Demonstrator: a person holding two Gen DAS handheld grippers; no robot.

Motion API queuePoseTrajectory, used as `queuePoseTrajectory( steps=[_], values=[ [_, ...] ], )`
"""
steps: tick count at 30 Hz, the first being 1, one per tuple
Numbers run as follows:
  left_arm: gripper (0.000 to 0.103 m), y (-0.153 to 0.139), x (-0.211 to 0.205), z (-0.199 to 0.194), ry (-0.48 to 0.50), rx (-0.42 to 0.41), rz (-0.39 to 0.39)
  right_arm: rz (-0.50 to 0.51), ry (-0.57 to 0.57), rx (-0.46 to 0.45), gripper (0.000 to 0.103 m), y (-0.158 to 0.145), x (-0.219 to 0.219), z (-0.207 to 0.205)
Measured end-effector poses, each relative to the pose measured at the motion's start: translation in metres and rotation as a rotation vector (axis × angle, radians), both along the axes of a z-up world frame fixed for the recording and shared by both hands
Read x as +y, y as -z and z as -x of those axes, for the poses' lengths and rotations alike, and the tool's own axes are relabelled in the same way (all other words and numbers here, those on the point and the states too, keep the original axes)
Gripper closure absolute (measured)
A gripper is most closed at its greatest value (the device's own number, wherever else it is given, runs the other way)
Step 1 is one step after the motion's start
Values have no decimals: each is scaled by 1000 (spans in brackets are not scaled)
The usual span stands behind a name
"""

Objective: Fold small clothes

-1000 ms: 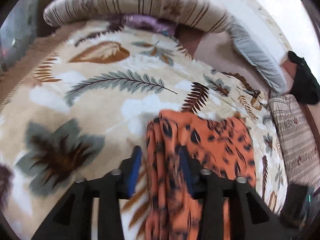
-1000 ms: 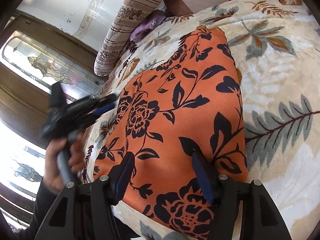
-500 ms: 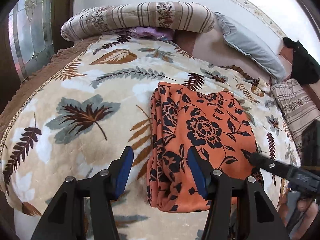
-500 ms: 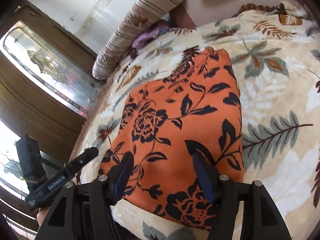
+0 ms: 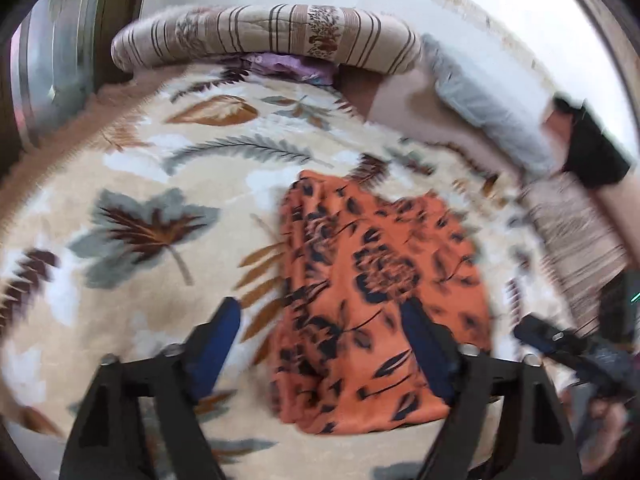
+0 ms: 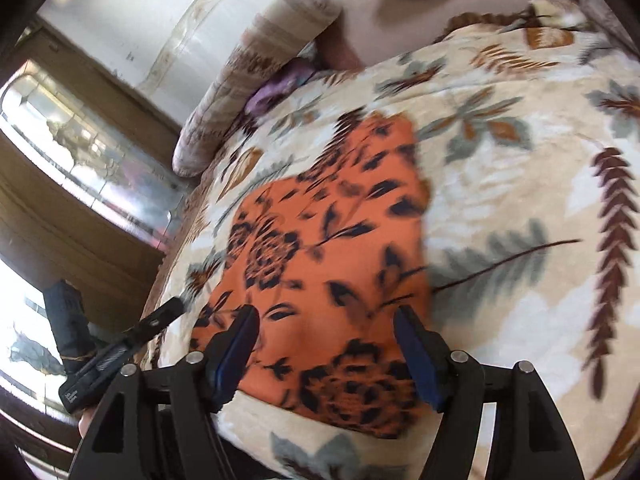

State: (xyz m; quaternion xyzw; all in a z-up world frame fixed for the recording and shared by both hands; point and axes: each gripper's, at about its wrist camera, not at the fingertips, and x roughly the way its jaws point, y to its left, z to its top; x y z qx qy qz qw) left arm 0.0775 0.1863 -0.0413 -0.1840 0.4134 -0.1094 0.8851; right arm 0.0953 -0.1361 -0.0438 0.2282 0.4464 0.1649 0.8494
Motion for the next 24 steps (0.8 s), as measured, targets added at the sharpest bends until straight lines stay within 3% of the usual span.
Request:
queuePoseTrajectory(
  steps=[3, 6, 8, 13, 15, 16, 17, 18, 19, 22, 24],
  values=[
    [18, 13, 10, -22, 1, 59, 122, -23, 63, 26, 19, 6, -25, -12],
    [18, 32, 11, -47, 43, 142, 222, -124, 64, 100, 19, 23, -38, -36],
    [18, 45, 10, -60, 39, 198, 218, -173, 29, 133, 19, 32, -34, -51],
    [18, 65, -1, -72, 102, 258, 220, -174, -10, 215, 19, 62, -14, -84],
    [20, 73, -9, -78, 138, 281, 186, -173, -40, 228, 19, 69, -6, -88],
    [20, 75, -10, -79, 140, 271, 181, -150, -62, 198, 32, 67, 0, -89],
    [23, 74, -12, -81, 141, 265, 177, -139, -92, 196, 49, 66, 6, -91],
    [55, 74, -14, -81, 145, 264, 168, -117, -98, 198, 54, 65, 9, -92],
    [67, 76, -17, -83, 166, 285, 189, -107, -108, 193, 60, 62, 11, -93],
    [74, 67, -21, -81, 164, 253, 175, -58, -161, 149, 65, 45, 17, -90],
    [75, 46, -25, -77, 164, 200, 193, -55, -186, 110, 66, 26, 18, -88]
  ],
)
